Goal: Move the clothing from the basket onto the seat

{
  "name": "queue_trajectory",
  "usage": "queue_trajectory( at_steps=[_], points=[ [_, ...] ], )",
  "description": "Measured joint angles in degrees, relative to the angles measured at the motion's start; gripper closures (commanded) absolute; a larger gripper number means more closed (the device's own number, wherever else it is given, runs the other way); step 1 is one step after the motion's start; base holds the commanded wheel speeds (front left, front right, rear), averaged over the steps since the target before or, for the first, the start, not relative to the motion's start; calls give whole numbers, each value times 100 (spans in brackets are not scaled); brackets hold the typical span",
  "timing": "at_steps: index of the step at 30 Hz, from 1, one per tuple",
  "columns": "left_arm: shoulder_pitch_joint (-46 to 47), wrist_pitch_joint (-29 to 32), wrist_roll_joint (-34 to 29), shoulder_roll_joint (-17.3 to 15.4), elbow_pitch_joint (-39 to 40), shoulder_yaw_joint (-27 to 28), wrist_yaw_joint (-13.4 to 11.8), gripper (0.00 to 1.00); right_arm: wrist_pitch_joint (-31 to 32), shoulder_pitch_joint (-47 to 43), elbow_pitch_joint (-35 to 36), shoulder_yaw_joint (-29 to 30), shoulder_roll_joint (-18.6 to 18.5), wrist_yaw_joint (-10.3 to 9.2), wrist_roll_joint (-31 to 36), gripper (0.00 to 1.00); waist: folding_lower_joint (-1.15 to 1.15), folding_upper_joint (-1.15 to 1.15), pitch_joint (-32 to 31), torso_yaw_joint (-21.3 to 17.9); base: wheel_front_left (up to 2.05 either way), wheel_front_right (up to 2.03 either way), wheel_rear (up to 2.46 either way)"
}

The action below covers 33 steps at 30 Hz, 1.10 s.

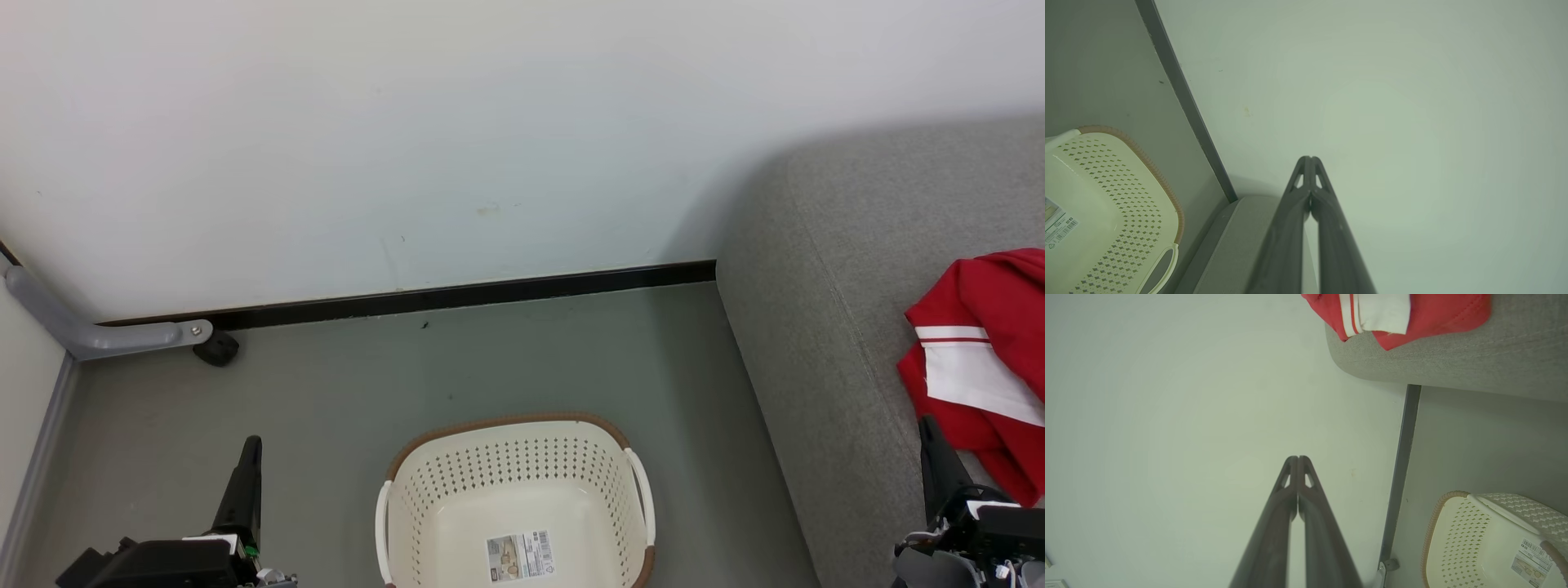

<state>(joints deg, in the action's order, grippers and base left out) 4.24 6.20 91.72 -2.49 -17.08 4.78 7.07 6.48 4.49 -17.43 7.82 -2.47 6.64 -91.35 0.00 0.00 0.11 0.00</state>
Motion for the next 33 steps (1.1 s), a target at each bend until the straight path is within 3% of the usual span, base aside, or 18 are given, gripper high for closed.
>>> queue_trajectory(
  at_steps=[33],
  points=[
    [0,0,0,1,-2,0,0,100,0,0,1,0,0,1,-8,100,0,0,0,0,0,0,0]
  ],
)
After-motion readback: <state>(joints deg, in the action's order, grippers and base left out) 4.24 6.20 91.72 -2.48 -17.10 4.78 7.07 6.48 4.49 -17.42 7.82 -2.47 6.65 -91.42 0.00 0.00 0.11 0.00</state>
